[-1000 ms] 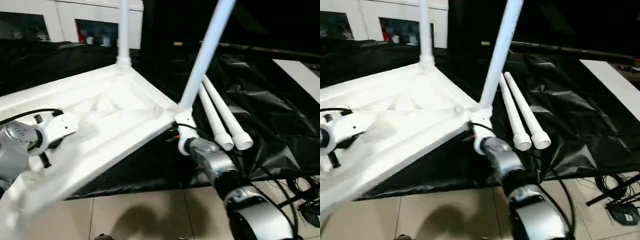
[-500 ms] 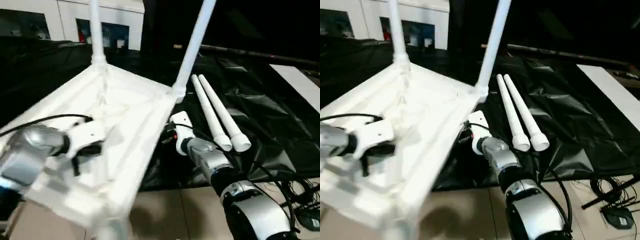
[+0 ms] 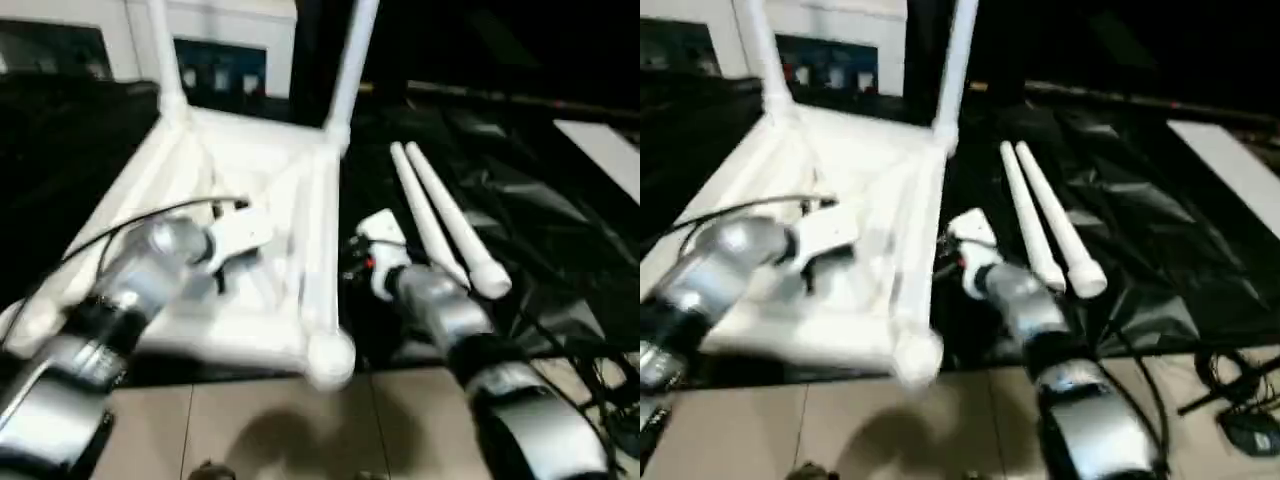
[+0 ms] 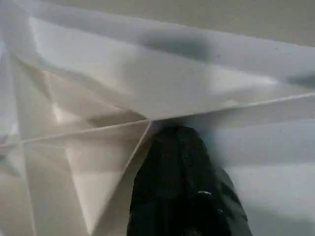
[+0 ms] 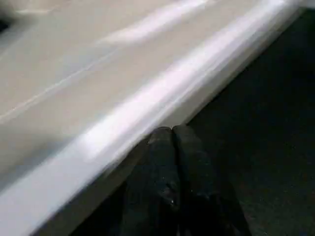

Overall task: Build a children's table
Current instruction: Rotate table base

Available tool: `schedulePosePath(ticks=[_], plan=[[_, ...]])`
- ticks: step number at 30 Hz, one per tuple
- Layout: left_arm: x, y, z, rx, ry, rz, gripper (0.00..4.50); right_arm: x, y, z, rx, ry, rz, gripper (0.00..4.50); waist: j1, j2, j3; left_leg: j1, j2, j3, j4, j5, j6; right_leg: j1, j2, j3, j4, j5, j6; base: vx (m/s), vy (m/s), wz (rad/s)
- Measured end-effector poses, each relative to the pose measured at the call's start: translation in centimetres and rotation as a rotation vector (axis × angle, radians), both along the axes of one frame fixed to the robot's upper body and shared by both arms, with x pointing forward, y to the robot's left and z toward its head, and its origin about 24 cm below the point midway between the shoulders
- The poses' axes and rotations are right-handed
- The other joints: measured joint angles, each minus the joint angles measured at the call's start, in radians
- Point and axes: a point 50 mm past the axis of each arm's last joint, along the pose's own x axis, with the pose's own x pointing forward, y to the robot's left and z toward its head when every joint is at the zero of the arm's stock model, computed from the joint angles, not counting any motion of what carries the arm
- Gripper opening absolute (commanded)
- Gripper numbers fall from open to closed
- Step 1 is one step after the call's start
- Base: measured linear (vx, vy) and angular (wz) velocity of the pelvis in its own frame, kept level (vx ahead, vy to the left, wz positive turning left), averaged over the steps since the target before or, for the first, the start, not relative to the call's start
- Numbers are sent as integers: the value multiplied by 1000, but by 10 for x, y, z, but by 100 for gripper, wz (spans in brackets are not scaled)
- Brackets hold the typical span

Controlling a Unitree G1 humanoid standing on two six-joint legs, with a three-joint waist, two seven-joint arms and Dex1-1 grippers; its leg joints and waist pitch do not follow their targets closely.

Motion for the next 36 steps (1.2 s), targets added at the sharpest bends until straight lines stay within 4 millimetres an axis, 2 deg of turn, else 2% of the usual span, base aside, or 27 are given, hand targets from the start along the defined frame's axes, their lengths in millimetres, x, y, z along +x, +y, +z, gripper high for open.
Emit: schedulePosePath(ticks=[1,3,5,10,16,18,22,25,28,30,34,36], plan=[[5,1,-1,7,-29,33,0,-7,-6,2,11,7,70,4,4,2,1,0,0,0,0,0,1,0,0,0,-1,0,0,0,0,0],[12,2,0,12,-71,86,0,-16,-8,6,22,15,165,4,-1,4,2,-1,0,-1,1,1,2,-1,0,0,-1,0,0,0,0,0],[19,-5,1,10,-110,104,0,-23,-14,14,-2,2,242,4,6,11,5,-3,0,-1,2,1,3,-1,0,-1,-3,1,0,0,0,0],[27,-8,-2,28,-183,142,0,-25,-24,43,-41,-72,288,4,18,17,7,-3,0,-1,2,1,3,0,0,-1,-4,1,0,0,0,0],[34,-12,1,-12,-271,245,0,-39,-20,57,-36,-102,312,4,30,18,8,-4,0,-2,3,1,3,0,-1,-2,-4,2,0,0,0,0],[39,-16,11,-50,-319,265,0,-43,-22,57,-45,-96,306,4,37,19,8,-5,0,-2,3,1,3,0,-1,-2,-5,2,1,0,0,0],[50,-37,52,-234,-426,230,0,-49,-18,62,-28,-107,291,4,47,22,9,-6,-1,-3,4,2,4,1,-2,-2,-5,2,1,0,0,0],[49,-58,72,-455,-462,171,0,-46,-19,68,9,-139,206,4,48,29,8,-6,-1,-2,4,1,4,1,-3,-2,-6,2,1,0,0,0],[36,-70,79,-774,-484,177,0,-39,-23,75,82,-203,30,4,43,39,6,-6,-1,-2,4,1,4,1,-3,-2,-6,2,1,0,0,0],[22,-65,75,-872,-496,195,0,-35,-30,75,122,-222,-109,4,33,43,5,-5,-1,-1,3,1,4,0,-1,-2,-5,1,-1,0,0,0],[-1,-38,57,-868,-521,323,0,-37,-46,71,162,-240,-338,4,20,48,6,-5,0,0,1,1,4,-2,-1,-2,-4,0,-1,0,0,0],[-9,-27,55,-870,-577,367,0,-38,-47,72,169,-252,-391,4,17,48,6,-5,0,0,1,1,4,-2,-1,-2,-4,1,0,0,0,0]])
